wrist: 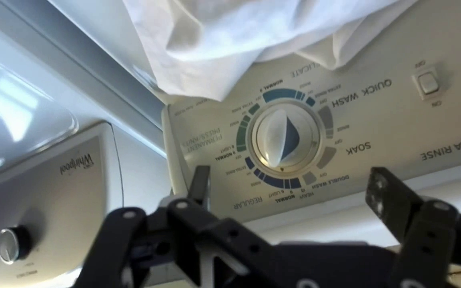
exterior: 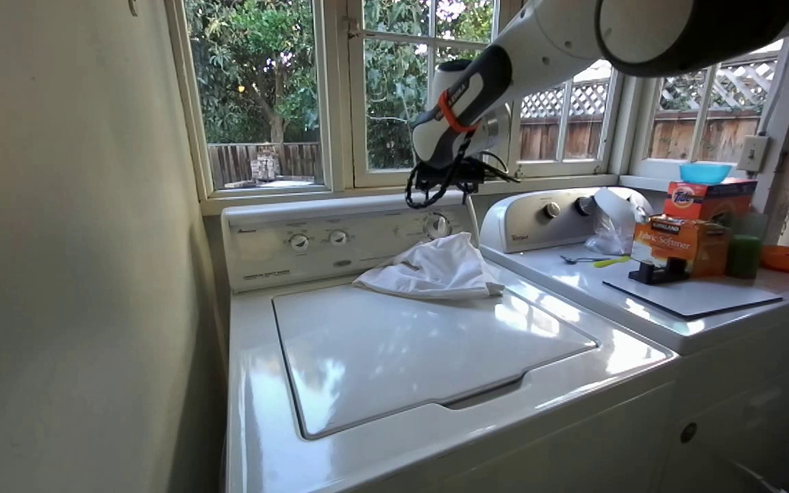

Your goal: Turn the last knob on the washing machine to the left slightly

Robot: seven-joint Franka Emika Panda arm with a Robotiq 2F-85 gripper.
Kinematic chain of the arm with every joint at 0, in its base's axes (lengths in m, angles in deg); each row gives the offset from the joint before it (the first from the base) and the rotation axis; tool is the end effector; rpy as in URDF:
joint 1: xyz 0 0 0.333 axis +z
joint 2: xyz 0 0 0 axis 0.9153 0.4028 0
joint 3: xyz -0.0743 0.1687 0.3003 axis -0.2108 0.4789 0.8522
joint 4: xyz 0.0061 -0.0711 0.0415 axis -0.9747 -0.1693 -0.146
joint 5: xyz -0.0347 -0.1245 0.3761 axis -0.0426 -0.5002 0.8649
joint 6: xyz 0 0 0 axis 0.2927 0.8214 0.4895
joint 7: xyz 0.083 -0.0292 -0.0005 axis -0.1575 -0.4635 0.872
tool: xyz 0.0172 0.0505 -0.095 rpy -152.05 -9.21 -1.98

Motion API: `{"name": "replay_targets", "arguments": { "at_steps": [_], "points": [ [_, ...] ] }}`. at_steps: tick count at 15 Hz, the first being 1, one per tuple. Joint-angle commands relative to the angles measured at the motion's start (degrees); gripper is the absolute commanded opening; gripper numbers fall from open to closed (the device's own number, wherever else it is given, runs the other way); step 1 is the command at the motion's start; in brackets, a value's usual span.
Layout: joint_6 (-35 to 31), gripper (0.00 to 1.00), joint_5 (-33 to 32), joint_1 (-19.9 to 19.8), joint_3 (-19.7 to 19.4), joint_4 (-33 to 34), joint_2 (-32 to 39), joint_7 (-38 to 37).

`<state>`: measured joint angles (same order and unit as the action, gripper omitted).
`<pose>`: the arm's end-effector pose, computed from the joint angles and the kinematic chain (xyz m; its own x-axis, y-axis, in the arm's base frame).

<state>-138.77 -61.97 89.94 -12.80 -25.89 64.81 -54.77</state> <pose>0.7655 0.0175 0.4519 0.7054 -0.4330 0.5612 -0.5014 -0.8644 -0.0366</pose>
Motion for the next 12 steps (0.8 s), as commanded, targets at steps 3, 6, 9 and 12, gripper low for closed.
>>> {"name": "replay_targets", "arguments": {
  "at_steps": [3, 6, 9, 12],
  "points": [
    [12.9, 1.00, -0.9, -8.7, 11.3, -6.1, -11.3, -4.1],
    [12.1, 1.00, 2.7, -14.1, 16.2, -10.1, -15.5, -3.4],
    [1.9, 1.00, 8.6, -19.0, 20.3, -18.3, -20.8, 1.1],
    [0.1, 1.00, 7.6, -20.2, 21.0, -15.5, -18.6, 0.8]
  ]
}}
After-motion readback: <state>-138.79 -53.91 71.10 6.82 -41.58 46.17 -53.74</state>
